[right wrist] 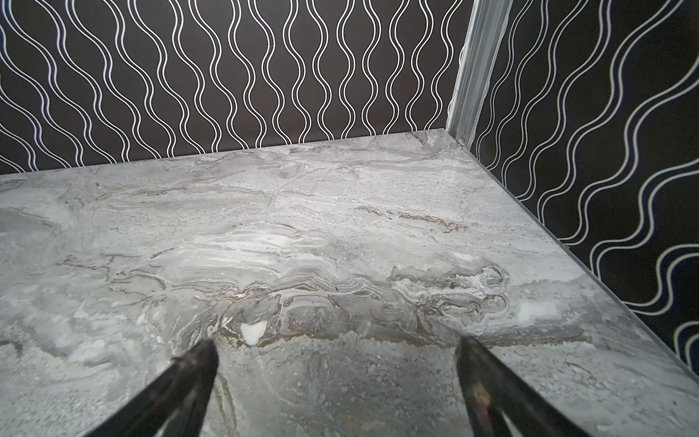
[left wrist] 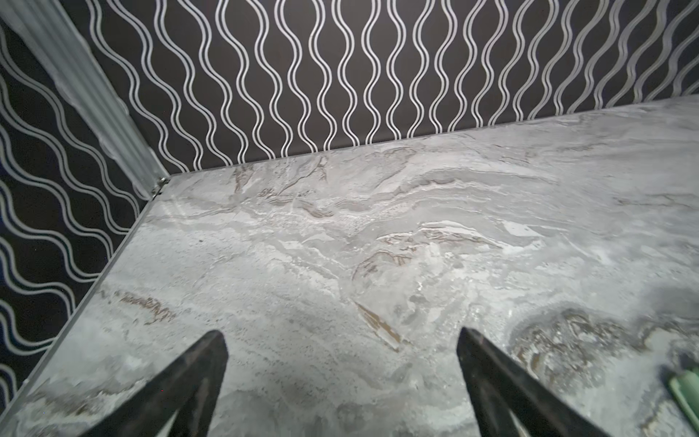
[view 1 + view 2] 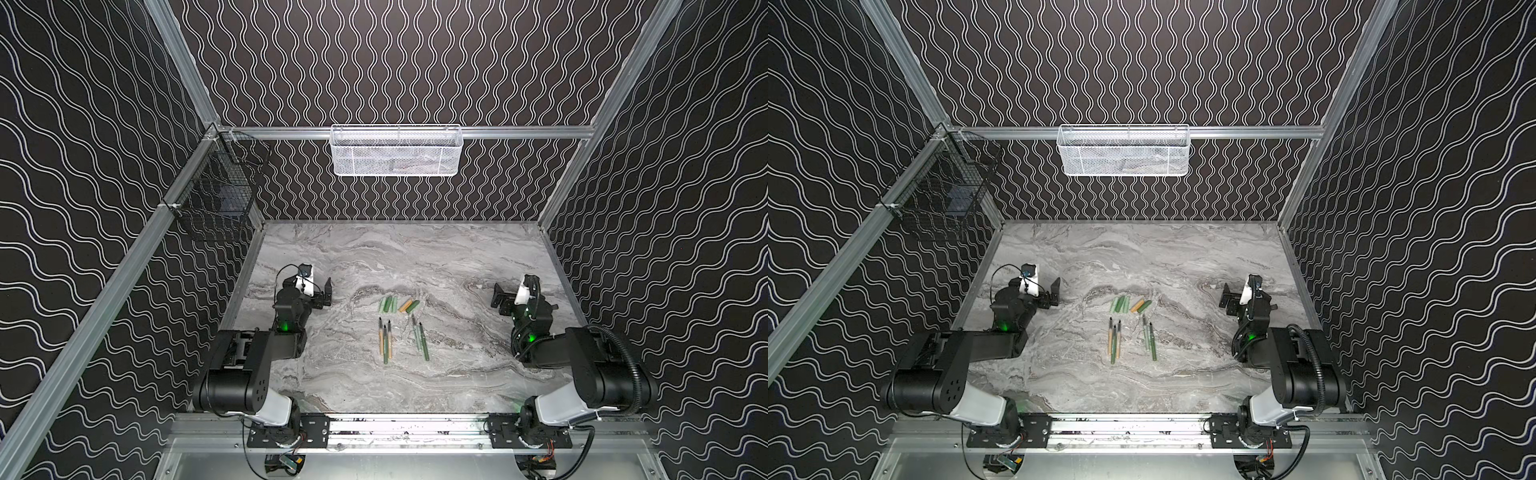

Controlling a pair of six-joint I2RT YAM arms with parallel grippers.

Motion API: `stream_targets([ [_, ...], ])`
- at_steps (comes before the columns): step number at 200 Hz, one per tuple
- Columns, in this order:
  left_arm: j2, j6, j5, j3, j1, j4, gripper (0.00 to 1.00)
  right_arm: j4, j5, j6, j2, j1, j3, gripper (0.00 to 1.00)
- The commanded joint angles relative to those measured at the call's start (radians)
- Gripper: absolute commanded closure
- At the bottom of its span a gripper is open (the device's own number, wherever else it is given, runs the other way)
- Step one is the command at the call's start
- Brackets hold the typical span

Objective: Insert pens into pen caps
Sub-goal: Move the pen to the center of the table.

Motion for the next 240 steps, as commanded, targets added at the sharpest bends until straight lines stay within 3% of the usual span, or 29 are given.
stream_targets([
  [1,0.002,0.013,0.035,0.001,0.005,0.04,0.01,0.05,-0.004,0.002,0.002,0.001,0.004,0.0],
  [31,-0.009,-0.017,-0.095,0.017,-0.002,0.005,0.01,0.051,-0.002,0.002,0.002,0.001,0.004,0.0],
  [64,-0.068,-0.012,-0.193,0.1,-0.037,-0.197,0.01,0.05,-0.004,0.002,0.002,0.001,0.005,0.0],
  [81,-0.085,0.023,-0.221,0.168,-0.077,-0.328,0.01,0.049,-0.003,0.002,0.002,0.001,0.005,0.0],
  [109,-0.073,0.056,-0.372,0.251,-0.154,-0.432,0.01,0.05,-0.003,0.002,0.001,0.001,0.003,0.0],
  [153,-0.047,-0.046,-0.685,0.471,-0.309,-0.758,0.01,0.049,-0.004,0.005,0.001,0.001,0.005,0.0],
  [192,0.039,-0.216,-1.042,0.725,-0.543,-1.187,0.01,0.026,-0.031,0.021,0.001,-0.017,0.014,0.0],
  [211,0.055,-0.297,-1.008,0.825,-0.623,-1.373,0.01,0.035,-0.03,0.011,0.002,-0.017,0.013,0.0],
  [240,0.002,-0.341,-0.859,0.85,-0.686,-1.43,0.01,0.042,-0.031,0.008,-0.002,-0.018,0.007,0.0],
])
